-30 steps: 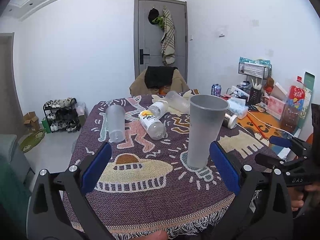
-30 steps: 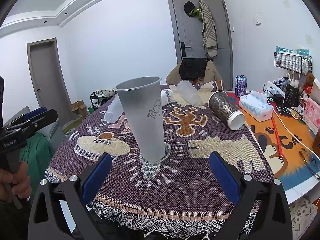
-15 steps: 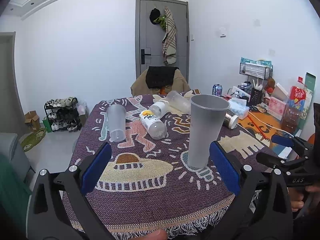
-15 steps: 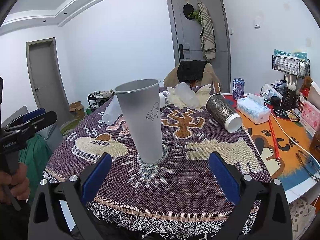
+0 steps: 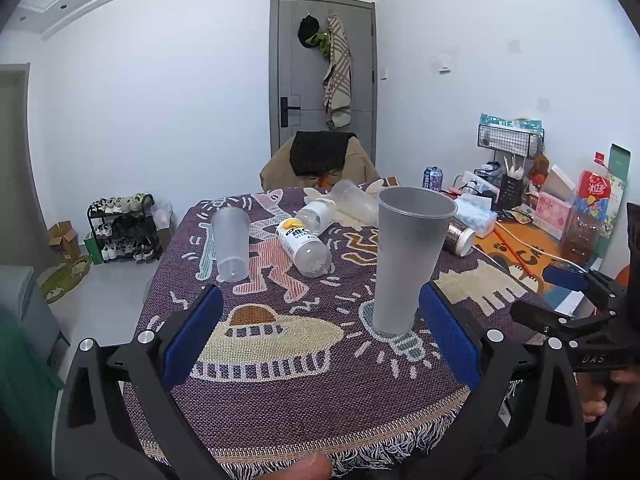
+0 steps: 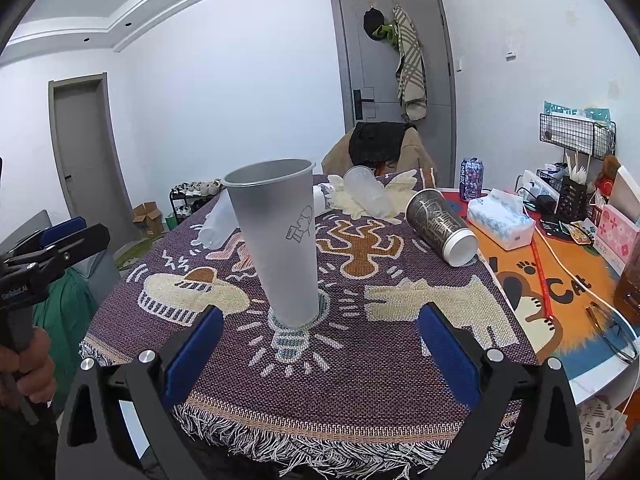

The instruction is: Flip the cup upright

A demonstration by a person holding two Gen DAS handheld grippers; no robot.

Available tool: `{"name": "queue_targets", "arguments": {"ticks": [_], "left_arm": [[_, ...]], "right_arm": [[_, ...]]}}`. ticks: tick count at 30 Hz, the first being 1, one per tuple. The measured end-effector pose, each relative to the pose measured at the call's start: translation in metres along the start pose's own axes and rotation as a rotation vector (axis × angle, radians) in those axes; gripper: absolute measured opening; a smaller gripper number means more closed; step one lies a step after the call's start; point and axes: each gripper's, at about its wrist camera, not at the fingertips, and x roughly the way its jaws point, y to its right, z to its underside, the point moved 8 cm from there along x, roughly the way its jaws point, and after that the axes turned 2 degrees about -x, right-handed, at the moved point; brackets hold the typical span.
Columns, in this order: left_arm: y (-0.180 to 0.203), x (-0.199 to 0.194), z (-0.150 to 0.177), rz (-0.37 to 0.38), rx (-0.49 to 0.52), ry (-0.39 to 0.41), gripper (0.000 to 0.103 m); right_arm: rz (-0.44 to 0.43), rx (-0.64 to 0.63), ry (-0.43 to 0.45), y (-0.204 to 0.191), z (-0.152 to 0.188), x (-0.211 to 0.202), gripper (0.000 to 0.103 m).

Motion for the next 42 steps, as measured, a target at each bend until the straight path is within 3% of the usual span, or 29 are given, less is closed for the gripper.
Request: {"name": "queue_targets", "arguments": {"ticks": [42], "left_arm": [[0.0051,0.0036,0.0023,0.0,0.004,-0.017,0.098]], "right_arm": [[0.009,-0.002,-0.007,0.0012,0.0023,0.0039,0.095]]}}
